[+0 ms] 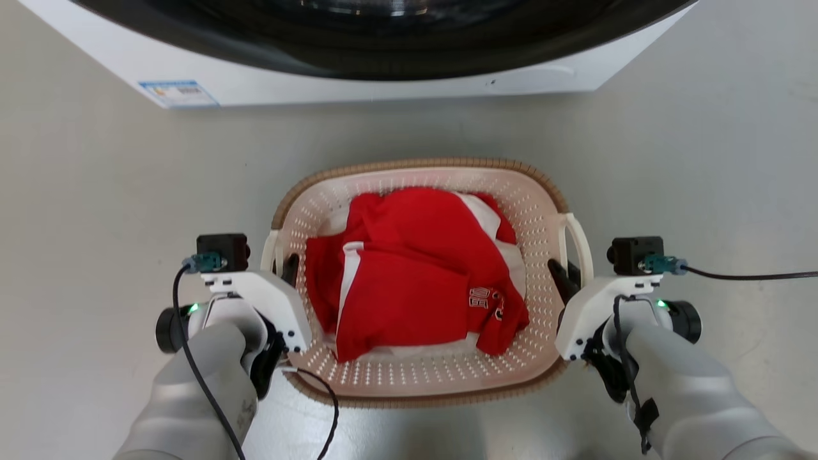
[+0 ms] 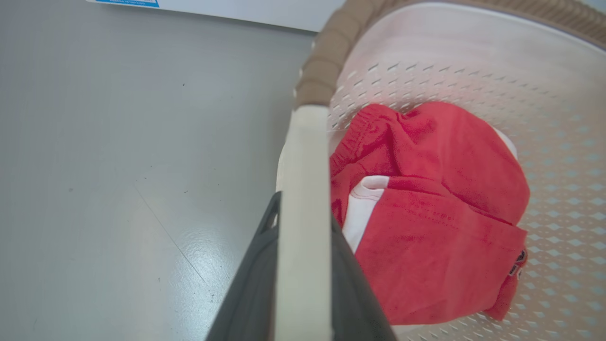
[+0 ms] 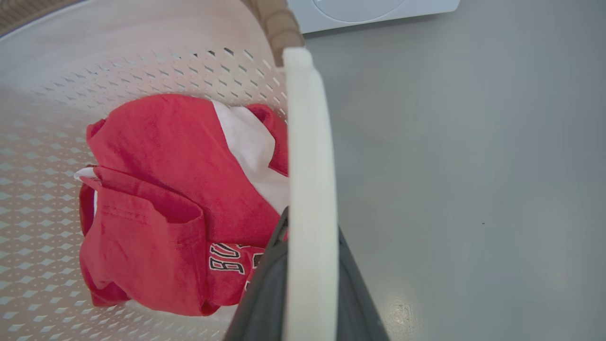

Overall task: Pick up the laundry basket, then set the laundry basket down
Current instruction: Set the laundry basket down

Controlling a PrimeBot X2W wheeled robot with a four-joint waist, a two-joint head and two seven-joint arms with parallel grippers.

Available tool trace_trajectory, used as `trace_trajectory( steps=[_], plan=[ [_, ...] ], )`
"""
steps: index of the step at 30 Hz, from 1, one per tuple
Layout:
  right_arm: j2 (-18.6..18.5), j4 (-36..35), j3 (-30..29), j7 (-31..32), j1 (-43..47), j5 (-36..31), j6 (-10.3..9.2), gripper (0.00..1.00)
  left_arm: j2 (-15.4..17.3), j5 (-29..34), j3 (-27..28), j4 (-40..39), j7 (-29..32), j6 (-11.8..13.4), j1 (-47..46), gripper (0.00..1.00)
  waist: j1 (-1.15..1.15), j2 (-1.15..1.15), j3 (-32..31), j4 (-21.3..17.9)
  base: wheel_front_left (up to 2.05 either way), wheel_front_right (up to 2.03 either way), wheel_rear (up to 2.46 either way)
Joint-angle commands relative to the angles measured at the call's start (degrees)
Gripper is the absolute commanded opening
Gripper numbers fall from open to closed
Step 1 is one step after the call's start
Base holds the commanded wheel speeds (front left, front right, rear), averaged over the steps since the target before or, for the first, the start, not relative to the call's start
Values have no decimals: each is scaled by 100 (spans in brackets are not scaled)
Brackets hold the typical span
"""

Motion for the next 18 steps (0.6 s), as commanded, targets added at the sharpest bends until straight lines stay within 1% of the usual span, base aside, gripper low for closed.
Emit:
trace_trajectory(
  steps=[1, 18],
  plan=[
    [-117, -19, 86, -127, 57, 46, 10, 0, 216, 88, 160, -31, -66, 51, -139, 0, 0, 0, 222, 69, 0, 0, 0],
    [-282, -71, 158, -383, -336, 124, 10, 0, 157, 702, 609, -455, -68, 208, -487, 0, 0, 0, 1148, 237, 0, 0, 0]
  ],
)
